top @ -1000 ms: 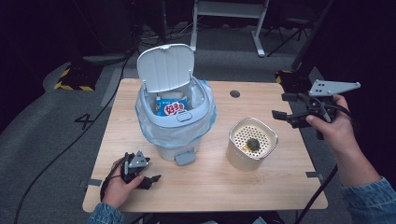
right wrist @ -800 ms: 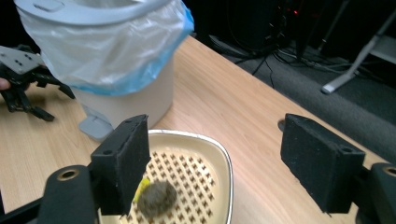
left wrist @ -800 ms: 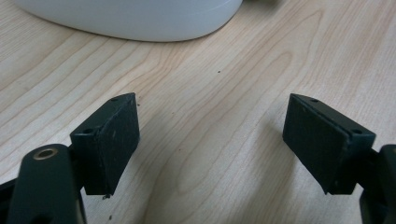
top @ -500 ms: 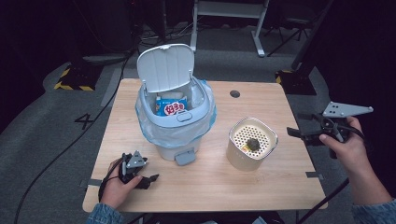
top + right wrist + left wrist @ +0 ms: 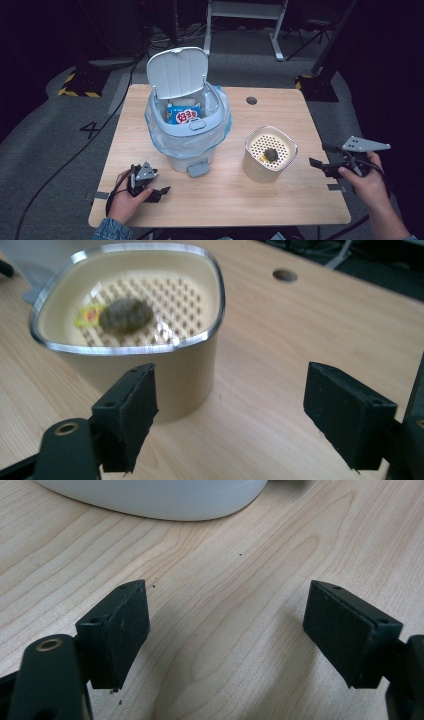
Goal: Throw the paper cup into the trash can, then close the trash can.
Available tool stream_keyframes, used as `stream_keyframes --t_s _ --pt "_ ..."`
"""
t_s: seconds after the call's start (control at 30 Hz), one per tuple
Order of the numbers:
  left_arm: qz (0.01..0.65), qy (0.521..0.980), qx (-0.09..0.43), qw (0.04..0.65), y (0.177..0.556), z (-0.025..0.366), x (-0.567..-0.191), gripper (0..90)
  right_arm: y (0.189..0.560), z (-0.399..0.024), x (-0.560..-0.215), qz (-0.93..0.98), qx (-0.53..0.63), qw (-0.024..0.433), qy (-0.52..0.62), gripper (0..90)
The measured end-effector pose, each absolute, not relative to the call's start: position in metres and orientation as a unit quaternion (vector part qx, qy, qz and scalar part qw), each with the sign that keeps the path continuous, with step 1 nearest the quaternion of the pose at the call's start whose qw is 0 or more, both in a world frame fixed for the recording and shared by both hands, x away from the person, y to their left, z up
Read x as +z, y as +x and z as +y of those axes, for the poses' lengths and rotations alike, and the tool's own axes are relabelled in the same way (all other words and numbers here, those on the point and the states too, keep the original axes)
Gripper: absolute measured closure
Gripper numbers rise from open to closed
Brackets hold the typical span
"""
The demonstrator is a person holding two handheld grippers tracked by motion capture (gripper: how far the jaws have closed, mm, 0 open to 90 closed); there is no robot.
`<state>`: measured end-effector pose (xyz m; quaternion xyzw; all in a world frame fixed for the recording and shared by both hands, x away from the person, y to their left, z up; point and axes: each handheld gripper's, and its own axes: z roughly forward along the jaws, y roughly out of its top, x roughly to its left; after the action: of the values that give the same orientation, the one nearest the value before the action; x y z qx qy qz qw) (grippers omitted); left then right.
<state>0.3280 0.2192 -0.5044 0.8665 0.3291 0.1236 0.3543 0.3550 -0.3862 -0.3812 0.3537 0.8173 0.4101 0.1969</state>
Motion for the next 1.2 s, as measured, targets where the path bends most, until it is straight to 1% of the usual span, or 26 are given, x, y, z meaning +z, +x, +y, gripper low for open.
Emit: stream_keyframes --t_s 0.07,0.13,0.33,0.5,0.57,0.6,0.73,1.07,1.17,1.2 --pt "0.329 0.866 0.123 0.355 0.328 0.219 -0.504 18.9 0.352 -0.386 -0.394 0.826 0.392 0.183 0.361 24.5" --pt "0.329 0.867 0.122 0.355 0.328 0.219 -0.504 18.8 0.349 -0.386 -0.405 0.827 0.389 0.174 0.368 24.5" --pt "0.331 0.866 0.124 0.354 0.328 0.219 -0.504 18.6 0.342 -0.388 -0.440 0.819 0.386 0.166 0.391 22.9" --pt "0.334 0.865 0.128 0.352 0.328 0.217 -0.504 17.5 0.338 -0.389 -0.466 0.815 0.376 0.152 0.414 24.1" --pt "0.335 0.865 0.128 0.352 0.328 0.217 -0.504 17.5 0.338 -0.388 -0.474 0.827 0.360 0.147 0.406 23.7" --pt "0.336 0.864 0.126 0.353 0.327 0.217 -0.505 17.4 0.338 -0.388 -0.478 0.826 0.357 0.150 0.409 23.8" --pt "0.336 0.864 0.126 0.353 0.327 0.217 -0.505 17.2 0.340 -0.388 -0.488 0.825 0.354 0.151 0.414 23.3" --pt "0.340 0.863 0.126 0.353 0.326 0.218 -0.504 17.8 0.342 -0.387 -0.497 0.825 0.345 0.167 0.415 21.5" --pt "0.340 0.865 0.127 0.346 0.326 0.218 -0.502 21.7 0.342 -0.386 -0.498 0.827 0.344 0.175 0.409 20.7" --pt "0.335 0.867 0.129 0.346 0.326 0.218 -0.498 22.3 0.342 -0.385 -0.500 0.827 0.343 0.181 0.407 19.2"
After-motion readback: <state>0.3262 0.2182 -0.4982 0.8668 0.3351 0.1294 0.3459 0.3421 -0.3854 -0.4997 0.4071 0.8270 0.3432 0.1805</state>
